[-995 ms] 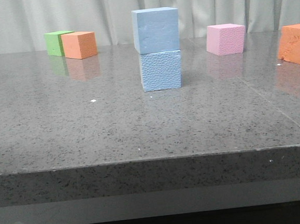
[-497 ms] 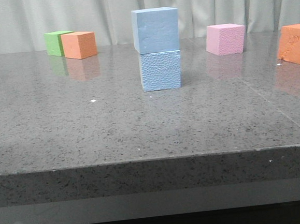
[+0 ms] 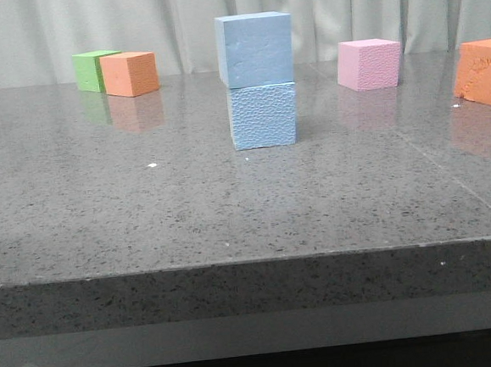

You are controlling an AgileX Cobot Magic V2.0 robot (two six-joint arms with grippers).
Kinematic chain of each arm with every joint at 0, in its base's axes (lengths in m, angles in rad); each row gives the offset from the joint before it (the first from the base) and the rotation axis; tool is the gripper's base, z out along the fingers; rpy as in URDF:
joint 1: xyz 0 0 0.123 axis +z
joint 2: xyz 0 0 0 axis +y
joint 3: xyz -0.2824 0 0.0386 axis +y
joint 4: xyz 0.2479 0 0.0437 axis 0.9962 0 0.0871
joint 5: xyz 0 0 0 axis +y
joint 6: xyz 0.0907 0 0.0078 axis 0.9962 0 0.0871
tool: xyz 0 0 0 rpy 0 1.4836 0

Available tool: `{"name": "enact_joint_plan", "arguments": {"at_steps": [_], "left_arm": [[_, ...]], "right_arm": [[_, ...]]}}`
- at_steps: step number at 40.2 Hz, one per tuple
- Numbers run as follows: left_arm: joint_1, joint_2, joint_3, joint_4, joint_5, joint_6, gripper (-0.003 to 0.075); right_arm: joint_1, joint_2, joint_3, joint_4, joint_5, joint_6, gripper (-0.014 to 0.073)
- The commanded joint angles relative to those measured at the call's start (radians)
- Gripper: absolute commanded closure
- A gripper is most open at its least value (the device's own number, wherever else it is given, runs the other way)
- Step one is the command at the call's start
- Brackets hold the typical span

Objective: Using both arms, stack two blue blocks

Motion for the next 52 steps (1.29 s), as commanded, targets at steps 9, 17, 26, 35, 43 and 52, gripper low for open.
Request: {"name": "enact_joint_plan", "arguments": {"at_steps": [9,17,26,35,43,52], "left_arm": [[0.089,-0.178,0.084,0.000,-0.106,0.001,0.0741],[0.249,-0.365,0.274,0.027,-0.290,0.001,0.0741],[0.395,-0.560,0.556,0.027,-0.557,0.001,0.0741],[0.437,-0.714,0.734,-0.004,-0.614,0.001,0.0741],[0.437,-0.781,0.828,-0.022,-0.667,-0.001,0.0741],[0.437,-0.781,0.825,-0.022,-0.647,-0.001,0.0741]], "right_arm": [[-0.007,0.000,-0.023,-0.010,-0.070,-0.009,0.0662],[-0.007,0.000,-0.023,-0.010,-0.070,-0.009,0.0662],[-0.007,0.000,-0.023,-0.010,-0.070,-0.009,0.0662],[-0.007,0.000,-0.023,-0.010,-0.070,-0.009,0.0662],[-0.007,0.000,-0.023,-0.010,-0.068,-0.009,0.0662],[-0.007,0.000,-0.023,-0.010,-0.070,-0.009,0.0662]]}}
